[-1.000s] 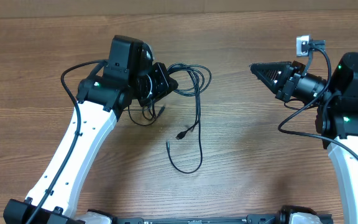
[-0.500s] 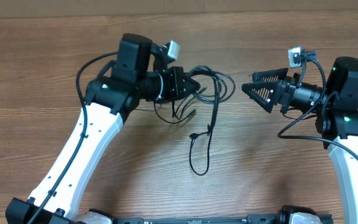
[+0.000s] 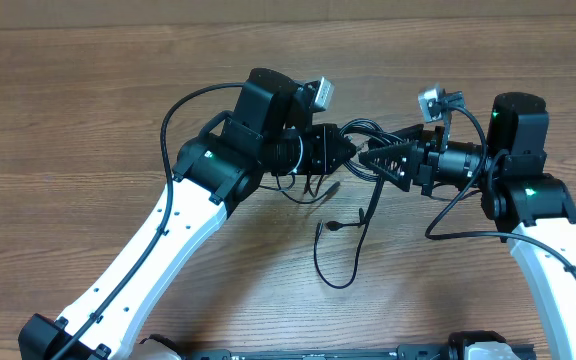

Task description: Untangle cables

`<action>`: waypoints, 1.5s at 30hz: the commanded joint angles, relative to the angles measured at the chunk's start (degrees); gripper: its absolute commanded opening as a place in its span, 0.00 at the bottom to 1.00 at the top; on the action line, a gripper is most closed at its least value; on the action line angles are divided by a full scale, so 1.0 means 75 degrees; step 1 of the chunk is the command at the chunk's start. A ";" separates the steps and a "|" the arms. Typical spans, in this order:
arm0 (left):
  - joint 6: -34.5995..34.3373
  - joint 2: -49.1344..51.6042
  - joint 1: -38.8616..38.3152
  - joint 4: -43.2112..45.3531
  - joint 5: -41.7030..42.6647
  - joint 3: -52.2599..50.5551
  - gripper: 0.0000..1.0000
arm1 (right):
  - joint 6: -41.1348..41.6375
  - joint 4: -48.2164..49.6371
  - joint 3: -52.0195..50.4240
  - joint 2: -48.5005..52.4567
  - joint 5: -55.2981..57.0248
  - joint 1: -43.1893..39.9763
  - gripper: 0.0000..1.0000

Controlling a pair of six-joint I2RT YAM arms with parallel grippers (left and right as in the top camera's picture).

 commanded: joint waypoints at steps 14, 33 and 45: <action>-0.0137 -0.0009 0.0015 -0.0533 -0.0504 0.0003 0.04 | -0.0108 0.0015 0.0134 -0.0119 0.0851 0.0012 0.34; -0.0484 -0.0009 0.0898 -0.2346 -0.1938 0.0000 0.04 | 0.0195 0.0163 0.0134 -0.0143 -0.0149 -0.0769 0.04; -0.0490 -0.0009 0.2264 -0.3506 -0.1938 0.0000 0.04 | 0.0411 0.0035 0.0134 -0.0140 -0.0927 -0.2742 0.04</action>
